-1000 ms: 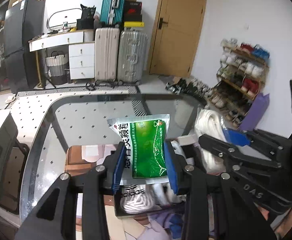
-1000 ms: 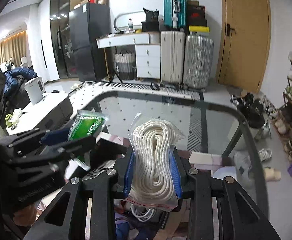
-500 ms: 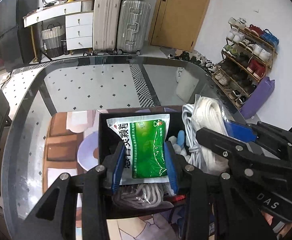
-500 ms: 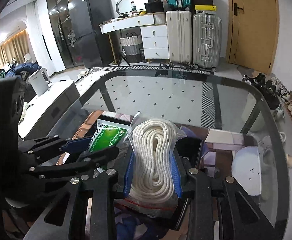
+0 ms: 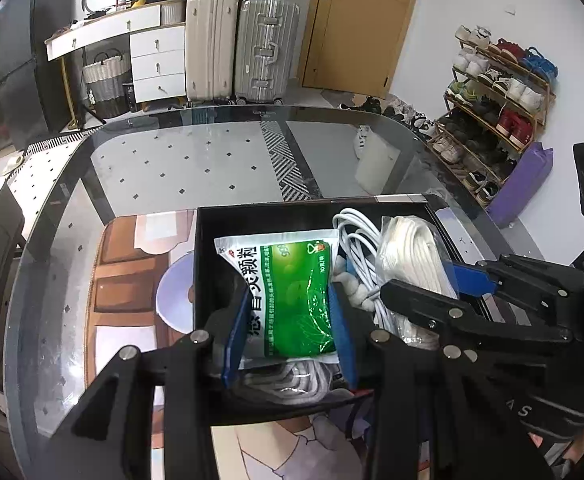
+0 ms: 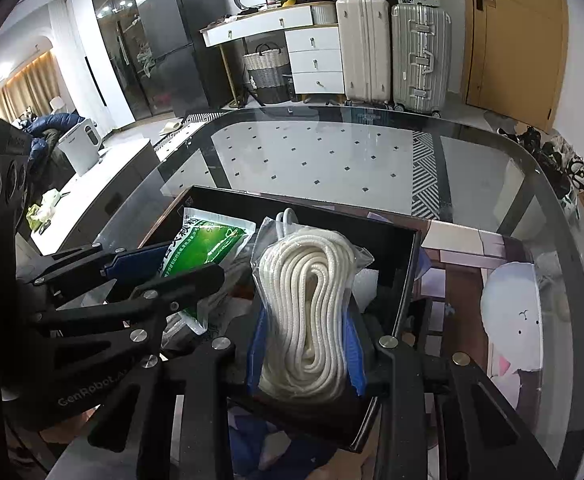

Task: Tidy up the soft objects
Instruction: 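Lower the sachet and rope into the black box and open both grippers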

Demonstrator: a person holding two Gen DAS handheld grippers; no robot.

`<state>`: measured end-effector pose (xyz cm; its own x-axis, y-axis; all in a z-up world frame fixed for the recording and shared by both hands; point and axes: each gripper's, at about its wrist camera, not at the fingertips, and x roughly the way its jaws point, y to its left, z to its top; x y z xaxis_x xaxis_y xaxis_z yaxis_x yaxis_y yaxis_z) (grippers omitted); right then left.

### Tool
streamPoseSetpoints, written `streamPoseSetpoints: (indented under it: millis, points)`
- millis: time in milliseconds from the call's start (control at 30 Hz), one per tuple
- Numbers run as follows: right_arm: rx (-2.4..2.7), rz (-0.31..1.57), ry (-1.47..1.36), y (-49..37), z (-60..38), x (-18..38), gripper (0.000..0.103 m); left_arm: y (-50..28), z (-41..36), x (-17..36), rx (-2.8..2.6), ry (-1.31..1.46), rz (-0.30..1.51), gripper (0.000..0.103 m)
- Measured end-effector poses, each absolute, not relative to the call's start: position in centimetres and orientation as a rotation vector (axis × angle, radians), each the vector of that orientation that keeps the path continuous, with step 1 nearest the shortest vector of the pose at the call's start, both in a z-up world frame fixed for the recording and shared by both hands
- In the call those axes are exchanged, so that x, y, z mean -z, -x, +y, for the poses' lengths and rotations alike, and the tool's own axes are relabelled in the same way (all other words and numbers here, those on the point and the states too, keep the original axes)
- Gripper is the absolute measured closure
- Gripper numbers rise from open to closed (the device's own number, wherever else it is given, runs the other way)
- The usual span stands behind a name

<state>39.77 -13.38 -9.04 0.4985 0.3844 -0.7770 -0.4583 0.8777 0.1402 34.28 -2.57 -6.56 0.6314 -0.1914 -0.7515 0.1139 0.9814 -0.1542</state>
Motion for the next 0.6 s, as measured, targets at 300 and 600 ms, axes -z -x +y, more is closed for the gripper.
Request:
streamPoseSetpoints:
  millis: [300,600]
  points:
    - [-0.53,0.91,0.092,-39.2,-13.3,9.0,0.06,-33.8,-2.1,6.3,0.186,0.097,0.85,0.059]
    - [-0.519,0.883,0.03,-37.8,-14.9,7.2,0.039,-32.2,-1.1,4.5,0.164,0.124,0.752,0.034]
